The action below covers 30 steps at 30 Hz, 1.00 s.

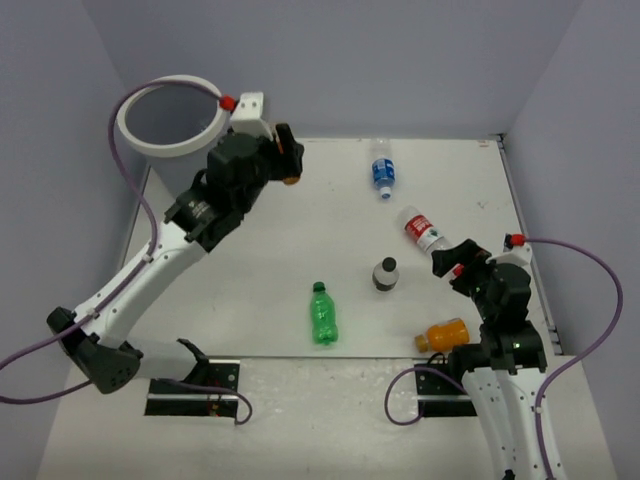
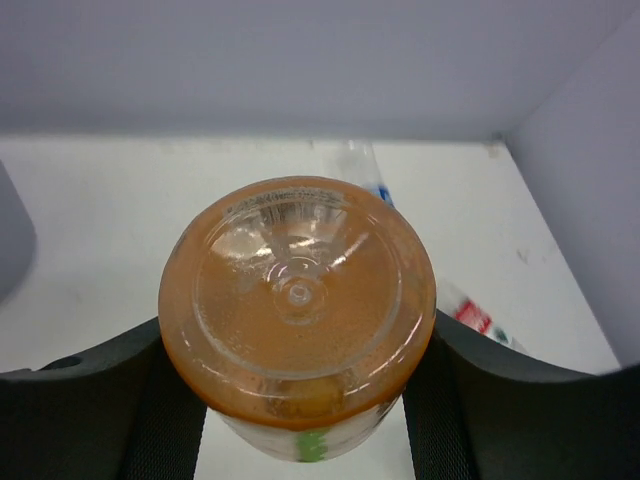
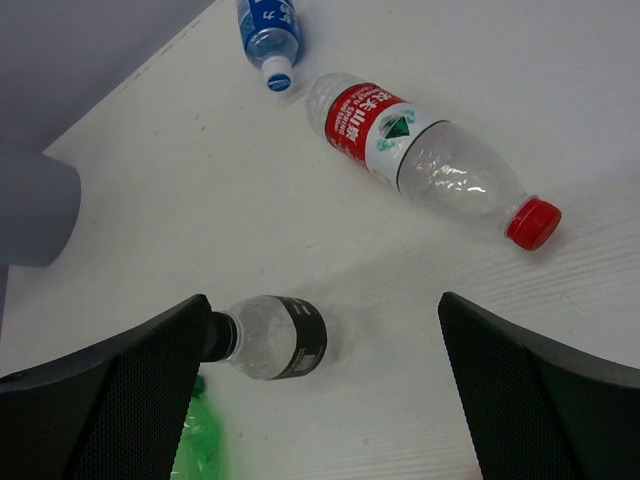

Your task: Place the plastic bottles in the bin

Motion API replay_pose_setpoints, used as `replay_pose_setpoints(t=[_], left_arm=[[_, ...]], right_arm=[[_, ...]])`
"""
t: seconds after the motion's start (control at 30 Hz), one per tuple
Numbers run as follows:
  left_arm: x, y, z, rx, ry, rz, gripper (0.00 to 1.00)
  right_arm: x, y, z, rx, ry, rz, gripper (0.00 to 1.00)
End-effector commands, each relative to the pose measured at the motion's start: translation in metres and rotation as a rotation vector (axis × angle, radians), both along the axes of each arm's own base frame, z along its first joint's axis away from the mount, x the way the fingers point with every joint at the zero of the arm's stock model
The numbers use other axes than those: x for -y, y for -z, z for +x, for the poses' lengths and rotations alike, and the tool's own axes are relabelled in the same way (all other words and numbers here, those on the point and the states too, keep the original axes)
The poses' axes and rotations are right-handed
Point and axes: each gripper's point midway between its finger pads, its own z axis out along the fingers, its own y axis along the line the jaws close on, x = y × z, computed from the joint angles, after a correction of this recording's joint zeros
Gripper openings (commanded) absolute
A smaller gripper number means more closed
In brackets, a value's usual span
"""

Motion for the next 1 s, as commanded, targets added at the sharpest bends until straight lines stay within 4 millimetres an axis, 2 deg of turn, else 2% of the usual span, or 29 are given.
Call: replay_pose_setpoints(t=[0.0, 0.07, 0.1, 0.17, 0.27, 0.3, 0.4, 0.47, 0.53, 0.57, 0.6, 0.67, 0.7, 0.73, 0.77, 0.8, 0.9, 0.97], left_arm=[[-0.031, -0.104, 0.065, 0.356, 0.009, 0.316, 0.00], [-0.055, -0.120, 0.084, 0.392, -0.046, 0.366, 0.00], [-0.073, -0.134, 0.099, 0.431, -0.080, 0.414, 0.00], [-0.087, -0.150, 0.113, 0.479, -0.121, 0.465, 0.00], [-0.147, -0.168, 0.146, 0.528, -0.234, 0.496, 0.00], [-0.162, -0.168, 0.154, 0.526, -0.253, 0.491, 0.00], [-0.210, -0.150, 0.185, 0.492, -0.301, 0.469, 0.00], [-0.237, -0.129, 0.202, 0.431, -0.349, 0.470, 0.00], [-0.255, -0.100, 0.217, 0.364, -0.379, 0.455, 0.03], [-0.279, -0.089, 0.219, 0.330, -0.425, 0.439, 0.07], [-0.300, -0.066, 0.225, 0.269, -0.451, 0.431, 0.15], [-0.317, -0.036, 0.234, 0.193, -0.454, 0.384, 0.23], [-0.323, -0.027, 0.236, 0.161, -0.451, 0.368, 0.30], [-0.326, -0.020, 0.237, 0.142, -0.450, 0.361, 0.42], [-0.327, -0.015, 0.239, 0.128, -0.450, 0.367, 0.65], [-0.329, -0.010, 0.239, 0.109, -0.451, 0.384, 0.99], [-0.328, -0.021, 0.235, 0.117, -0.461, 0.350, 1.00], [-0.310, -0.038, 0.230, 0.154, -0.383, 0.305, 1.00]], right_arm=[[0.004, -0.003, 0.004, 0.001, 0.026, 0.001, 0.99], [0.005, -0.002, 0.004, -0.001, 0.031, -0.004, 0.99], [0.006, -0.002, 0.005, -0.004, 0.038, -0.008, 0.99], [0.009, -0.002, 0.005, -0.005, 0.050, -0.013, 0.99], [0.012, -0.003, 0.005, -0.007, 0.068, -0.021, 0.99], [0.013, -0.004, 0.005, -0.006, 0.071, -0.024, 0.99], [0.018, -0.002, 0.004, -0.012, 0.099, -0.036, 0.99], [0.018, -0.004, 0.004, -0.008, 0.098, -0.032, 0.99], [0.017, -0.004, 0.005, -0.007, 0.090, -0.035, 0.99], [0.017, -0.004, 0.005, -0.009, 0.090, -0.036, 0.99], [0.018, -0.003, 0.005, -0.013, 0.094, -0.040, 0.99], [0.019, -0.003, 0.005, -0.016, 0.103, -0.041, 0.99], [0.019, -0.003, 0.005, -0.017, 0.104, -0.040, 0.99], [0.019, -0.003, 0.005, -0.017, 0.105, -0.040, 0.99], [0.020, -0.003, 0.005, -0.018, 0.107, -0.041, 0.99], [0.020, -0.003, 0.006, -0.022, 0.111, -0.042, 0.99], [0.020, -0.008, 0.006, -0.013, 0.113, -0.038, 0.99], [0.019, -0.012, 0.006, -0.004, 0.107, -0.031, 0.99]])
